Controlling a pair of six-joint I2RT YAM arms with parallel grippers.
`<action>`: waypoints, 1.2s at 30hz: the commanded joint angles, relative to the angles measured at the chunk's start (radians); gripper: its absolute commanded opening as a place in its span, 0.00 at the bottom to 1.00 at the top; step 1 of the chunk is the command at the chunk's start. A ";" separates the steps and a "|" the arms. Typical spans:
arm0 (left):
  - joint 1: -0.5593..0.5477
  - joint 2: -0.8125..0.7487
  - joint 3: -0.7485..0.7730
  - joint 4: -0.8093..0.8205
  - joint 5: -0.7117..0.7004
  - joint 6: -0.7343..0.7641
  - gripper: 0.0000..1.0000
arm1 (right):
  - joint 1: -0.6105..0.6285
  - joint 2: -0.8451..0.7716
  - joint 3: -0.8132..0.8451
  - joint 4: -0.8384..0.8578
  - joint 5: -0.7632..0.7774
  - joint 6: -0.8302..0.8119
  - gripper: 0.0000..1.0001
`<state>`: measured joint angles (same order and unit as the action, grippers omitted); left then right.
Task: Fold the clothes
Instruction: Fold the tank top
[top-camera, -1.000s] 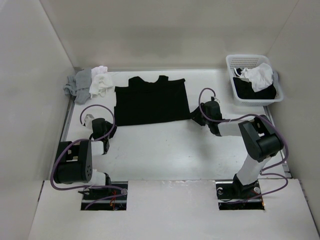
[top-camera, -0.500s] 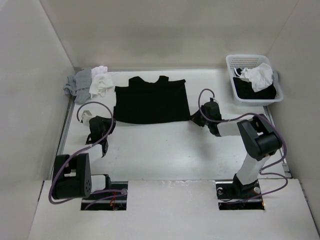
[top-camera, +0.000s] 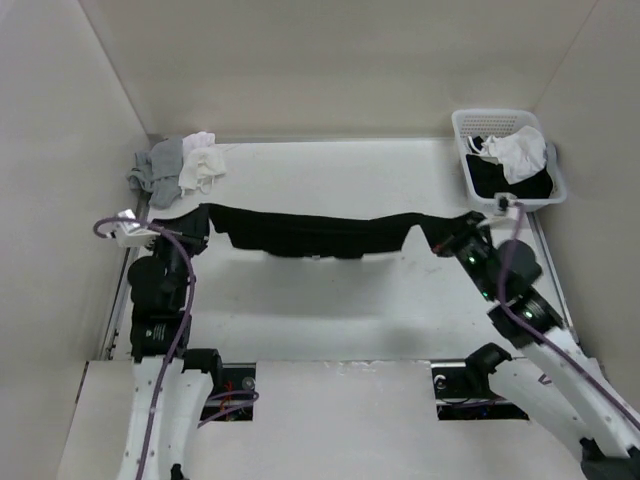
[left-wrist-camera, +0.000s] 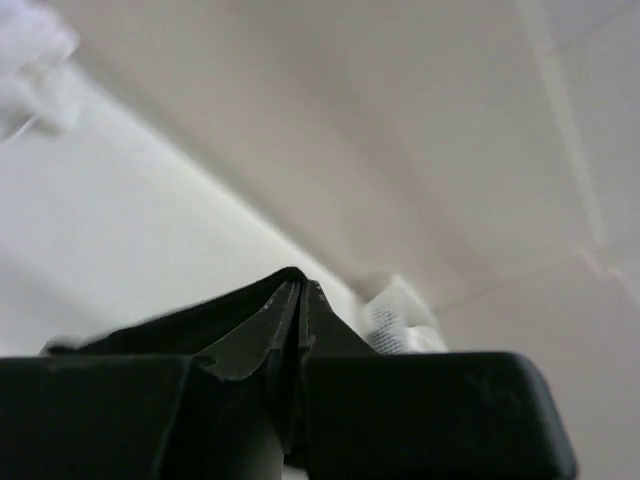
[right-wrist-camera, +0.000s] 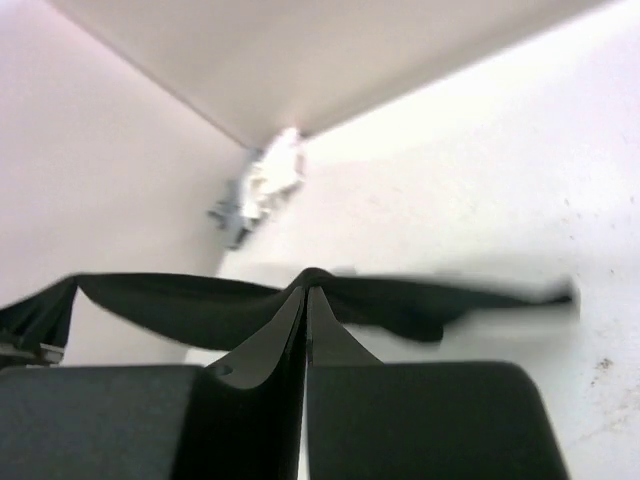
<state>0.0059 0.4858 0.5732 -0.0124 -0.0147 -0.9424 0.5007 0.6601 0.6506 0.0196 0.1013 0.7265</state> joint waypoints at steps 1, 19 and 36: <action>-0.042 -0.122 0.166 -0.187 -0.031 0.065 0.00 | 0.116 -0.164 0.139 -0.327 0.187 -0.091 0.03; -0.066 0.052 0.031 -0.160 -0.054 0.022 0.00 | 0.102 0.108 0.175 -0.230 0.073 -0.096 0.05; -0.088 1.261 0.614 0.252 -0.125 0.036 0.00 | -0.333 1.239 0.802 0.006 -0.328 -0.013 0.04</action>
<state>-0.0975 1.7435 1.0950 0.1776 -0.1406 -0.9226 0.1886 1.8954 1.3804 -0.0292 -0.1780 0.7074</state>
